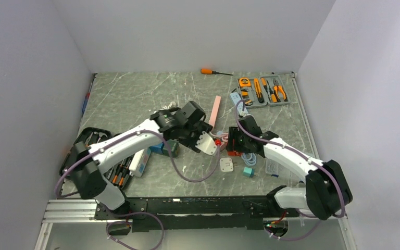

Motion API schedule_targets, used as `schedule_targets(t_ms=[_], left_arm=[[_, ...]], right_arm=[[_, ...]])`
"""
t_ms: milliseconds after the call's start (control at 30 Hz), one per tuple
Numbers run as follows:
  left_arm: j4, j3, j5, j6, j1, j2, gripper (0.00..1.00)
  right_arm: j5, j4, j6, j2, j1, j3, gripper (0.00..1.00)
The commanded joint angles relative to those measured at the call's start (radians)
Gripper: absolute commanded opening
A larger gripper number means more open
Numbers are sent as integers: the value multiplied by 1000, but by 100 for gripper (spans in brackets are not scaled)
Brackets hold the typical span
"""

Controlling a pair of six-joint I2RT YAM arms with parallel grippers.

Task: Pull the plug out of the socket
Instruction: Place the plug at the center of the board.

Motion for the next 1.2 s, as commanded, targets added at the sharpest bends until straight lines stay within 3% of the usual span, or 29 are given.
schedule_targets(t_ms=[0, 167, 467, 500, 733, 900, 1167], left_arm=[[-27, 76, 55, -137, -10, 117, 0], [14, 90, 128, -232, -10, 195, 0], [74, 123, 248, -415, -10, 288, 0], [83, 124, 253, -431, -11, 299, 0], [198, 75, 257, -473, -9, 354, 0], [287, 75, 238, -524, 3, 407, 0], [393, 78, 228, -625, 12, 460, 0]], right_arm=[[-19, 117, 28, 64, -13, 5, 0], [48, 137, 57, 138, -37, 10, 0], [306, 61, 104, 185, -67, 45, 4], [310, 63, 96, 182, -68, 49, 9], [180, 112, 43, 111, -65, 16, 66], [110, 117, 54, 11, -65, -21, 99], [108, 16, 70, -178, -58, 20, 100]])
